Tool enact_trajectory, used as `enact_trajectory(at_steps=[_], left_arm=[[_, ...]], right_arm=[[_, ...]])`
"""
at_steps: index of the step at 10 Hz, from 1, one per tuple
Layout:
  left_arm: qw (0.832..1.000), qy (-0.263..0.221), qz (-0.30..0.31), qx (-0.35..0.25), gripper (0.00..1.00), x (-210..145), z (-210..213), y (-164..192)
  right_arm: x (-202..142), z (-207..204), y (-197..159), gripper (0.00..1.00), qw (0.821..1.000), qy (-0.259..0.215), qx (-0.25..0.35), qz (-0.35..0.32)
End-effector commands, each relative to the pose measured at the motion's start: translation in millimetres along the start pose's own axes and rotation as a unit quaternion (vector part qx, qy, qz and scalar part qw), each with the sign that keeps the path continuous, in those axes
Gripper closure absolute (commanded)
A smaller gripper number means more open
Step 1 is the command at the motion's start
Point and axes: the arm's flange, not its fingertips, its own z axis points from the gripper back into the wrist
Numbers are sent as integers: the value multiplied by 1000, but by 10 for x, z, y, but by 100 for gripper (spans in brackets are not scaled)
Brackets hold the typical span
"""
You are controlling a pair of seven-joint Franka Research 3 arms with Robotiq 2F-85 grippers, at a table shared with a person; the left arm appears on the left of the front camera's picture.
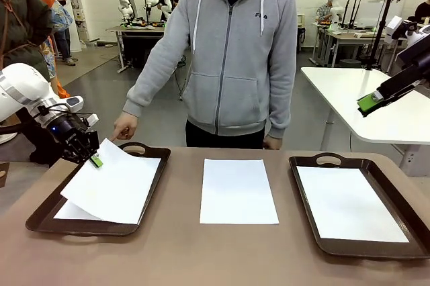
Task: Sort the A4 documents.
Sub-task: Place the A4 Paper in the designated Handle tray.
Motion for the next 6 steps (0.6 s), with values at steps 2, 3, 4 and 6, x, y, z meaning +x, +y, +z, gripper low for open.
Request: enact_trajectory(at_steps=[2, 3, 4, 6], left_arm=[[1000, 12, 11, 26, 62, -34, 39, -88], [999, 9, 15, 37, 46, -51, 59, -108], [999, 4, 20, 47, 42, -74, 81, -129], [997, -9, 31, 71, 23, -115, 111, -181]], right_arm=[[-7, -18, -2, 0, 1000, -5, 2, 1], [-7, -18, -2, 0, 1000, -5, 2, 1], [-7, -18, -2, 0, 1000, -5, 2, 1], [-7, -18, -2, 0, 1000, -5, 2, 1]])
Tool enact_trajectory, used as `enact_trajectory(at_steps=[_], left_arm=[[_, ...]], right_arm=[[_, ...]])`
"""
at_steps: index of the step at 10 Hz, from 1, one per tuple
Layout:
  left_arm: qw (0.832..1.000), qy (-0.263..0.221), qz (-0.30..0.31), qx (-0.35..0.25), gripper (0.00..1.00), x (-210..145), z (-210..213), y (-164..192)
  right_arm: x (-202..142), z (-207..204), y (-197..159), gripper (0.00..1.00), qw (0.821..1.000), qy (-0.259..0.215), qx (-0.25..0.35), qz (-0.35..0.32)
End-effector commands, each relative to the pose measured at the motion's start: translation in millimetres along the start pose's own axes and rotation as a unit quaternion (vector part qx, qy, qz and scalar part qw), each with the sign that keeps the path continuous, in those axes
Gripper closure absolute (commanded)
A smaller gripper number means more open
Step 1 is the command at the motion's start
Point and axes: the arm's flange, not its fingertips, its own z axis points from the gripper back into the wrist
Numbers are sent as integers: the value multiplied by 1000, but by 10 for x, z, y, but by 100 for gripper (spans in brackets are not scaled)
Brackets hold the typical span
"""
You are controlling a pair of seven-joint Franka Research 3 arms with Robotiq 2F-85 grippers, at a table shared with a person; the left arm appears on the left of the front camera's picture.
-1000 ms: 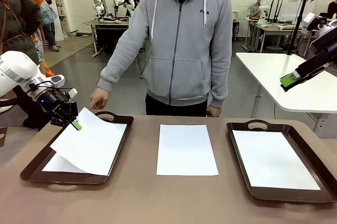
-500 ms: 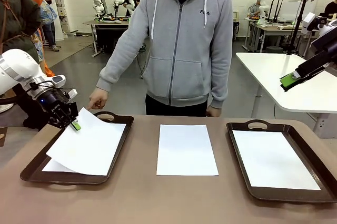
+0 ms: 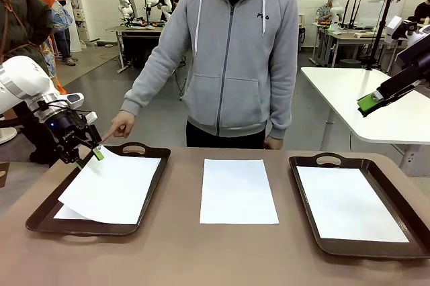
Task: Sort the A4 documents.
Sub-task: Place the A4 Paper in the designated Handle tray.
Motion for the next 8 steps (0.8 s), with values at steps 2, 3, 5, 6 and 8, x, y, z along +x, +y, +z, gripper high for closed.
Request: enact_trajectory(at_steps=[2, 3, 5, 6, 8], left_arm=[[999, -13, 23, 36, 4, -78, 32, -100], [999, -17, 24, 39, 0, -91, 54, -113], [999, -19, 11, 26, 0, -99, 20, -160], [1000, -28, 8, -5, 0, -90, -15, -207], [1000, -12, 10, 14, 0, -41, 60, -145]], right_arm=[[-7, -18, -2, 0, 1000, -5, 2, 1], [-7, -18, -2, 0, 1000, -5, 2, 1], [-7, -18, -2, 0, 1000, -5, 2, 1], [-7, -18, -2, 0, 1000, -5, 2, 1], [-7, -18, -2, 0, 1000, -5, 2, 1]])
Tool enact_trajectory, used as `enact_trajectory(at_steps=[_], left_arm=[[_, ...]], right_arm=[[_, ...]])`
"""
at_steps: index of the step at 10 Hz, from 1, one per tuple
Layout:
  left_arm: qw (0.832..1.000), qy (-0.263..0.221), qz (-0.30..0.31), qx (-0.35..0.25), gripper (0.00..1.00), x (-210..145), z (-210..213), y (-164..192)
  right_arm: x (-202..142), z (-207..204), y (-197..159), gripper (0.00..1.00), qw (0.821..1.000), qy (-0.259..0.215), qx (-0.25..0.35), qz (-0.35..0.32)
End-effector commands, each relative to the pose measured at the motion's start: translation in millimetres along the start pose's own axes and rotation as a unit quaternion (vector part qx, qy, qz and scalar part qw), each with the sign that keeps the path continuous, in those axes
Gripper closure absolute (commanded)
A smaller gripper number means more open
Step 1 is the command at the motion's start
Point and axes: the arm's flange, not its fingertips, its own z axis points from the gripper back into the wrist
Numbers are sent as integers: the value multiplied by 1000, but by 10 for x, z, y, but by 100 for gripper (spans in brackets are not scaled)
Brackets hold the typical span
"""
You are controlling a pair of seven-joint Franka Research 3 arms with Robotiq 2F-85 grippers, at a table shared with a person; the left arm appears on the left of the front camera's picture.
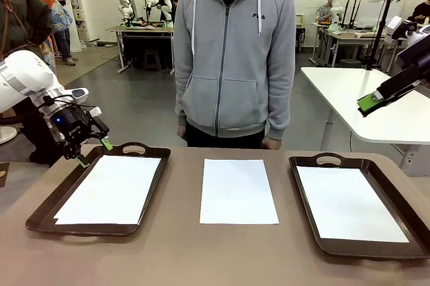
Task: Sort the A4 documents.
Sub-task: Place the A4 Paper in the designated Handle tray.
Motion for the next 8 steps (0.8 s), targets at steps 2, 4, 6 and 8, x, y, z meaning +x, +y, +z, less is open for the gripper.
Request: enact_trajectory(at_steps=[2, 4, 6, 8], left_arm=[[1000, -1, 5, 27, 0, -13, 83, 78], [1000, -1, 5, 27, 0, -13, 83, 78], [1000, -1, 5, 27, 0, -13, 83, 78], [1000, -1, 5, 27, 0, -13, 83, 78]], right_arm=[[-7, -17, -2, 0, 1000, -6, 2, 1], [-7, -17, -2, 0, 1000, -6, 2, 1], [-7, -17, -2, 0, 1000, -6, 2, 1], [-7, -17, -2, 0, 1000, -6, 2, 1]])
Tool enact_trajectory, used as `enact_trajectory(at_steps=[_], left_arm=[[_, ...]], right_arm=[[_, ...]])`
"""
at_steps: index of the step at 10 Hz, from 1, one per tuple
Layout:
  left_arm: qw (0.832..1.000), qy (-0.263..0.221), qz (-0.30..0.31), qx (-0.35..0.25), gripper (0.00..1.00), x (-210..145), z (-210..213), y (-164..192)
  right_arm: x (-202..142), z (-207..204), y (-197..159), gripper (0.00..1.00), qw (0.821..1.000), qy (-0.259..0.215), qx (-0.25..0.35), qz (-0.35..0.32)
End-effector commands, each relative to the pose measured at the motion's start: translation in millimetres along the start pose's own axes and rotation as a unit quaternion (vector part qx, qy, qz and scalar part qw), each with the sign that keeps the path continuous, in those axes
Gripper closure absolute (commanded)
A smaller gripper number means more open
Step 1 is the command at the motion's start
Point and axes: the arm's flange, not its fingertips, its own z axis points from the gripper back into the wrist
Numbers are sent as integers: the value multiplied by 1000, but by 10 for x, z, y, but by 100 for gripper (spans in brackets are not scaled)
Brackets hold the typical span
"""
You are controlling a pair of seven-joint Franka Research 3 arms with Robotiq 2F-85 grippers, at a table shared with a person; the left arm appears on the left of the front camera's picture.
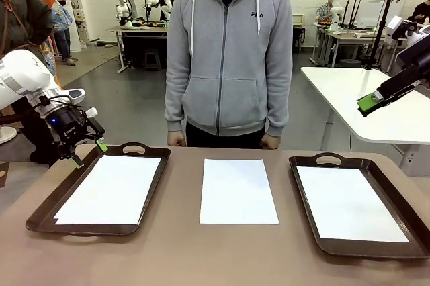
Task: Sort the A4 documents.
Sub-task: Place the A4 Paper in the designated Handle tray, then receive the A4 Paper.
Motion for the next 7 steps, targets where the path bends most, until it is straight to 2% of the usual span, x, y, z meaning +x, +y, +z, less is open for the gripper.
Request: enact_trajectory(at_steps=[1, 7], left_arm=[[1000, 0, 2, 10, 0, 4, 19, -15], [1000, 0, 2, 10, 0, 4, 19, -15]], right_arm=[[-7, -17, -2, 0, 1000, -6, 2, 1], [-7, -17, -2, 0, 1000, -6, 2, 1]])
